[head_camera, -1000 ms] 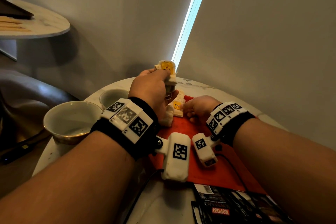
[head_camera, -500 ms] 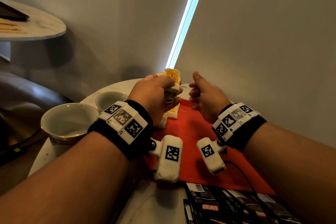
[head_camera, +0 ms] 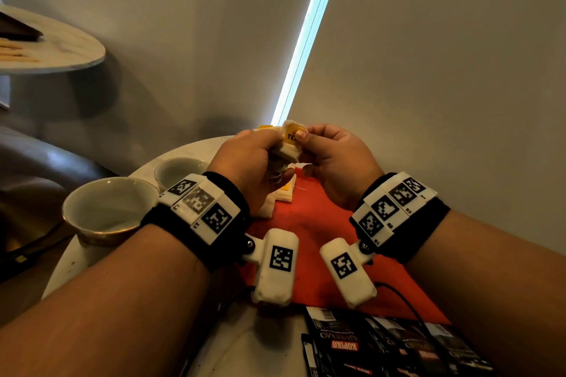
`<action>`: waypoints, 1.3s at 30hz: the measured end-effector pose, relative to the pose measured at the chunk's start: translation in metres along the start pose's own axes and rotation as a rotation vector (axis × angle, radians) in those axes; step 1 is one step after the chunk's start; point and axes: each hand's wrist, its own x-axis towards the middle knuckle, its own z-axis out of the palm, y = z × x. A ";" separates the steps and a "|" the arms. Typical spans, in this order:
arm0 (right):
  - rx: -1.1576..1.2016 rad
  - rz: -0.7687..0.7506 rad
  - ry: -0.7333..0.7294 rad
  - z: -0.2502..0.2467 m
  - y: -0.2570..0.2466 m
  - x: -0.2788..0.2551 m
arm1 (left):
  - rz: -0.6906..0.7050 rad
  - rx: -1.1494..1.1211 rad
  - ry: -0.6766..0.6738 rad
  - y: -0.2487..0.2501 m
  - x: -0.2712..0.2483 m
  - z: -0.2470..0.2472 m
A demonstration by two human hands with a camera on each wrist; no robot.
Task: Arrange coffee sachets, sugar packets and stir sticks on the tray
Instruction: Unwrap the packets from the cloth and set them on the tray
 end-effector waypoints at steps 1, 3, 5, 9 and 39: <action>0.009 0.003 0.003 -0.001 0.001 0.000 | -0.001 0.003 0.008 0.000 0.000 0.000; 0.030 0.013 -0.008 -0.001 0.002 0.000 | -0.001 0.008 0.018 0.000 0.001 -0.001; 0.022 0.018 -0.014 -0.001 0.003 0.000 | -0.001 0.009 0.026 0.000 0.001 -0.001; 0.011 0.016 0.001 0.000 0.004 0.000 | 0.012 -0.001 0.056 -0.001 0.002 0.000; -0.472 0.466 -0.006 -0.021 0.055 0.038 | -0.048 -0.267 0.229 0.008 0.003 0.003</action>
